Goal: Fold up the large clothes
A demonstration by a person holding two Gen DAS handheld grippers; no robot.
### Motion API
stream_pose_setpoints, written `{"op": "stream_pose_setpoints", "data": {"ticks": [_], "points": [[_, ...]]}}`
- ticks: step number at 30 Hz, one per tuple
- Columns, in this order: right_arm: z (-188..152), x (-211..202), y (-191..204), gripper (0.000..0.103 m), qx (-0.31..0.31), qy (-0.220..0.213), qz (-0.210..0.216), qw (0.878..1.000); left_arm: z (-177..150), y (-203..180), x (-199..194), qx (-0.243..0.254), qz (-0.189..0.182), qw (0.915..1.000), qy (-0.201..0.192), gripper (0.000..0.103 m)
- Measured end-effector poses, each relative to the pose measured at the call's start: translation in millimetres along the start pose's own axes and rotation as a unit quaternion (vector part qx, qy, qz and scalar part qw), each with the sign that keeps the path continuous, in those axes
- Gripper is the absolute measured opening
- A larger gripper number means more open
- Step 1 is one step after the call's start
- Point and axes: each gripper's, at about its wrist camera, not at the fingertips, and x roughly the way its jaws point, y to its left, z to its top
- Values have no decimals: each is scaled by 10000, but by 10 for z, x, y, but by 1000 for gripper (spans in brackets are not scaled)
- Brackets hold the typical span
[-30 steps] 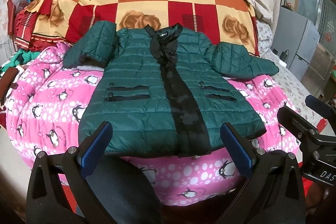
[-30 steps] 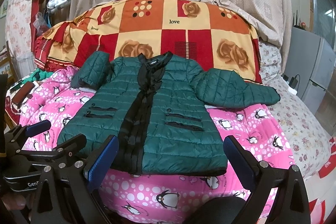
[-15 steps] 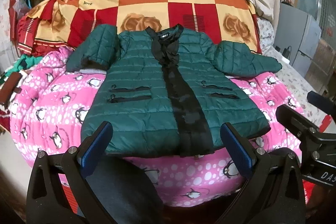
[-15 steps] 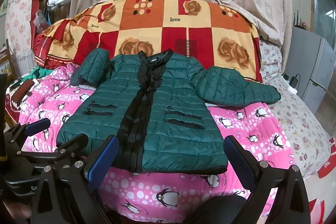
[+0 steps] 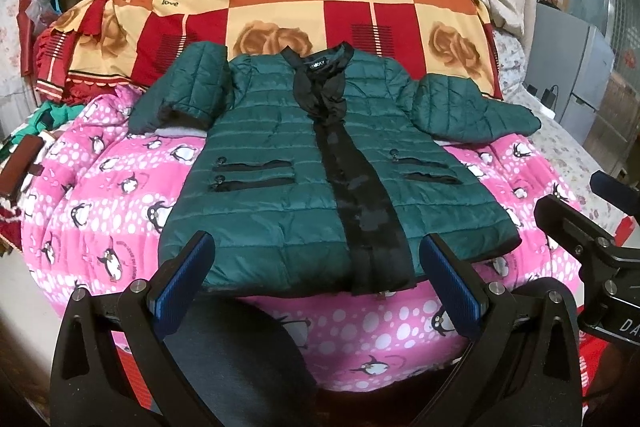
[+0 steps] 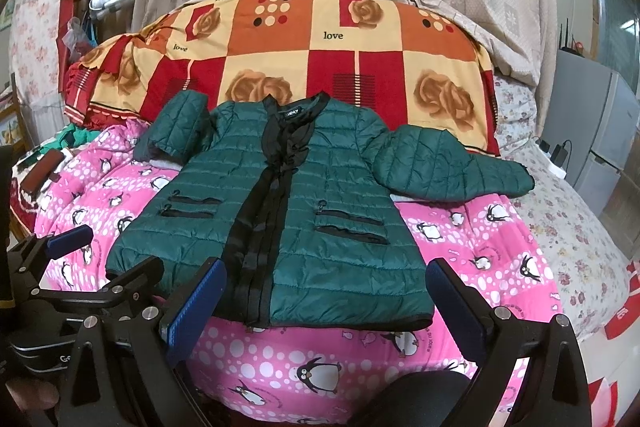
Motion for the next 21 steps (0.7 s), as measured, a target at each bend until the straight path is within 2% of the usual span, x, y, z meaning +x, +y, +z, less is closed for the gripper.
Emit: {"op": "stream_pose_setpoints", "data": {"ticks": [21], "points": [[-60,66,26,99,70,100,126,9998,-48,73,44,-69,11,10000,24,102]]}}
